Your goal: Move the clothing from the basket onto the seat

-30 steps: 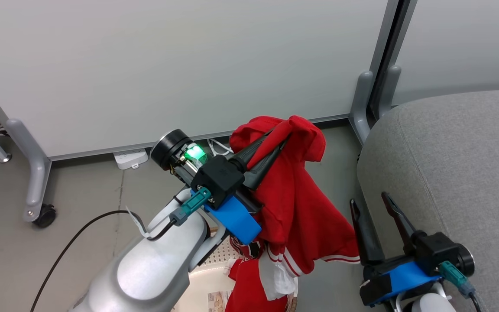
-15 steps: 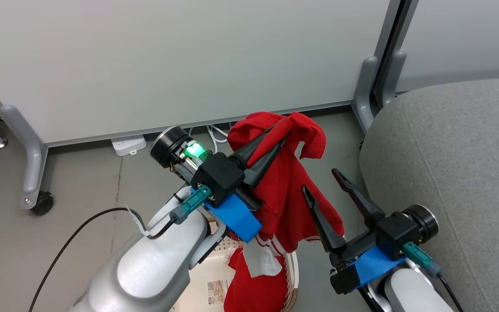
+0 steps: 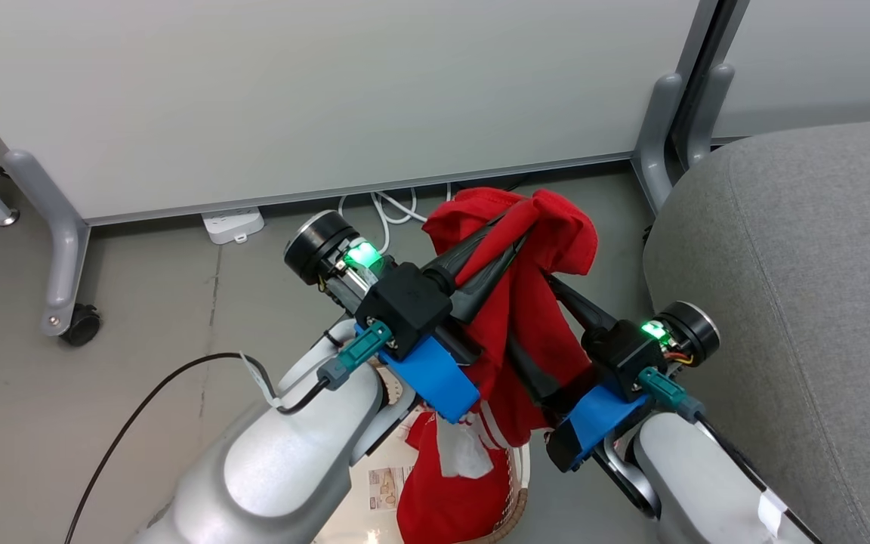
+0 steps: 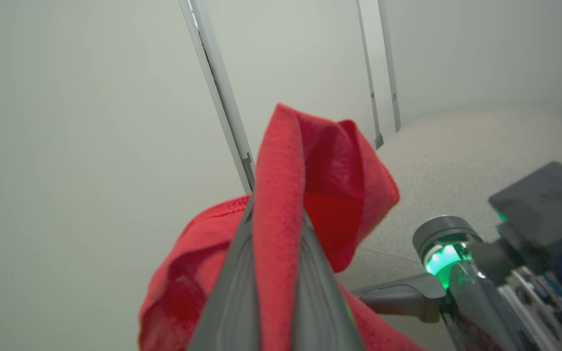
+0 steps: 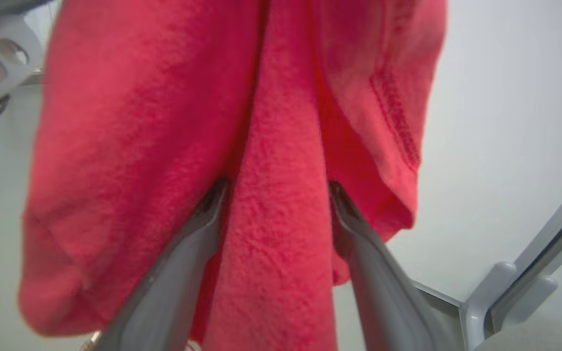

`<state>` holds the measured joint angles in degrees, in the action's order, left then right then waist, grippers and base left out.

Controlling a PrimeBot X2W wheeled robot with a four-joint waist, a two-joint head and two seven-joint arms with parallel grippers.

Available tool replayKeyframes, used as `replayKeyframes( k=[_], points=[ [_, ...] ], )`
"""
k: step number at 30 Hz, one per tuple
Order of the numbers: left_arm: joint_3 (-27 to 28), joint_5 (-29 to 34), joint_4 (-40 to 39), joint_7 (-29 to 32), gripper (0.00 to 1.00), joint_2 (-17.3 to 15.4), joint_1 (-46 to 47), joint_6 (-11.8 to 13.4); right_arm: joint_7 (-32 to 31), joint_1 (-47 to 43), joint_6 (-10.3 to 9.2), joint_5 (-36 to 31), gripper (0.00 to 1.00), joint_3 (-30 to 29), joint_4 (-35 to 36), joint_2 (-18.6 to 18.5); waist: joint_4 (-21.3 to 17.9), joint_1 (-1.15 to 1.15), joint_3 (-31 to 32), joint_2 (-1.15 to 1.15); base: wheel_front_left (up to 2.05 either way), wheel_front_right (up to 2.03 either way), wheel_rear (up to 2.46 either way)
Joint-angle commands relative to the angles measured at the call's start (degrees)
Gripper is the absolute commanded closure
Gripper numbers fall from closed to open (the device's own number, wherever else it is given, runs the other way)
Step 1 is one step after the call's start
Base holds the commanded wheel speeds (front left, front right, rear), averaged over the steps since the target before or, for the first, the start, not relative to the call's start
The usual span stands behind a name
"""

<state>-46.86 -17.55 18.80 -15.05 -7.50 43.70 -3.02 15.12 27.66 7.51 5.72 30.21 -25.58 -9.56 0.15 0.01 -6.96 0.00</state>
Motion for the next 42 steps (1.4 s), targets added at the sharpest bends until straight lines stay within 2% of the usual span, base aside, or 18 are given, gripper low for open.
replayKeyframes(
  k=[1, 2, 3, 4, 5, 33, 34, 35, 42],
  points=[
    [-0.04, 0.39, -0.29, -0.19, 1.00, 0.25, 0.82, -0.22, 0.06, 1.54, -0.04, 0.45, 0.00, 0.89, -1.92, 0.26, 0.22, -0.01, -0.26, 0.00, 0.00, 0.00, 0.00],
    [-0.01, 0.48, -0.33, -0.19, 1.00, 0.29, 0.84, -0.27, 0.06, 1.97, -0.04, 0.69, 0.00, 1.30, -2.99, 0.30, 0.30, -0.01, -0.38, 0.00, 0.00, 0.00, 0.00],
    [0.01, 0.54, -0.35, -0.19, 1.00, 0.37, 0.75, -0.35, 0.06, 2.27, -0.04, 0.88, 0.06, 1.73, -4.07, 0.38, 0.37, -0.01, -0.46, 0.00, 0.00, 0.00, 0.00],
    [0.05, 0.62, -0.36, -0.19, 1.00, 0.38, 0.67, -0.42, 0.06, 2.64, -0.04, 1.21, 0.87, 2.00, -4.88, 0.50, 0.42, -0.01, -0.54, 0.00, 0.00, 0.00, 0.00],
    [0.16, 0.62, -0.36, -0.19, 1.00, 0.40, 0.64, -0.47, 0.05, 2.98, -0.04, 1.51, 1.00, 2.34, -5.52, 0.58, 0.46, -0.01, -0.62, 0.00, 0.00, 0.00, 0.00],
    [1.76, 1.78, 0.72, -0.19, 1.00, 0.76, -0.12, -1.49, 0.06, 2.92, -0.04, 3.21, 1.00, 3.20, -6.25, 0.29, 0.19, -0.01, -0.32, 0.00, 0.00, 0.00, 0.00],
    [1.85, 1.81, 0.75, -0.19, 0.80, 0.77, -0.17, -1.44, 0.06, 2.84, -0.04, 3.28, 1.00, 3.18, -6.22, 0.28, 0.16, -0.01, -0.30, 0.00, 0.00, 0.00, 0.00],
    [1.93, 1.96, 0.64, -0.19, 0.00, 0.80, -0.16, -1.32, 0.06, 2.78, -0.04, 3.37, 1.00, 3.17, -6.18, 0.28, 0.14, -0.01, -0.29, 0.00, 0.00, 0.00, 0.00],
    [1.97, 2.38, 1.31, -0.19, 0.00, 0.86, -0.42, -1.52, 0.06, 2.33, -0.04, 3.62, 1.00, 3.28, -5.93, 0.57, -0.04, -0.01, -0.20, 0.00, 0.00, 0.00, 0.00]
  ],
)
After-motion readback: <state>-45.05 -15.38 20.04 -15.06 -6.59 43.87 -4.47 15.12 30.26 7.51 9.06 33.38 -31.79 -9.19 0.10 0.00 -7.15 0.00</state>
